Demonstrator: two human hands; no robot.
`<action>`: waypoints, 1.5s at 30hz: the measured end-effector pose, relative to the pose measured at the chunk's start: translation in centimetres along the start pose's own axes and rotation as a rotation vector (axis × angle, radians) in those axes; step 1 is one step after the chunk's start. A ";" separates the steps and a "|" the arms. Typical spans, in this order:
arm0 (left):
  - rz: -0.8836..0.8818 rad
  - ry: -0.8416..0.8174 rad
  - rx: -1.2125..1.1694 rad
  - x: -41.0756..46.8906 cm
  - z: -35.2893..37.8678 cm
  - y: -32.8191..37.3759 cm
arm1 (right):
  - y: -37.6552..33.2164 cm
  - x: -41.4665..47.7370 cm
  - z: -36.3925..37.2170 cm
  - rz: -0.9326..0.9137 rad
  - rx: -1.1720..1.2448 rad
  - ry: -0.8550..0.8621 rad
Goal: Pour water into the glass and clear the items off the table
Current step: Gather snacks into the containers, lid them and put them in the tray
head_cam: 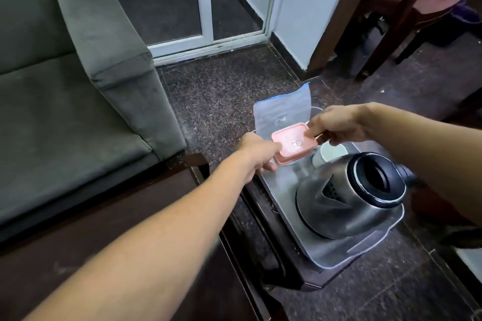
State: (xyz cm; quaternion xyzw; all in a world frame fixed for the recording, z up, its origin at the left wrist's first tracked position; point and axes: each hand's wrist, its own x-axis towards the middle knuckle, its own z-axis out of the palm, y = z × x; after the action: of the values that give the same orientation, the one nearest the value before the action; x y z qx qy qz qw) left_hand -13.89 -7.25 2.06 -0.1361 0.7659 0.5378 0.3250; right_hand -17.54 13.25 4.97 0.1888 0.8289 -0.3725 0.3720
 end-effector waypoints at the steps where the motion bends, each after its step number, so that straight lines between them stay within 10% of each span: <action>1: -0.008 0.004 0.042 0.3 0.1 0.0 | 0.4 0.5 0.2 0.000 -0.007 -0.032; 21: -0.188 -0.288 0.613 3.9 1.4 1.3 | 2.7 6.5 1.7 0.036 -0.131 -0.279; 45: -0.006 0.049 0.956 2.9 1.5 1.5 | 0.2 4.4 1.9 0.123 -0.202 -0.205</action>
State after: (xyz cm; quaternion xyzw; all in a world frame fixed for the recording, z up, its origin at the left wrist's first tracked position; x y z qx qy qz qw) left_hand -16.35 -4.87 0.92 0.0140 0.9344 0.1208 0.3347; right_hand -19.38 12.12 0.75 0.1617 0.8069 -0.2809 0.4938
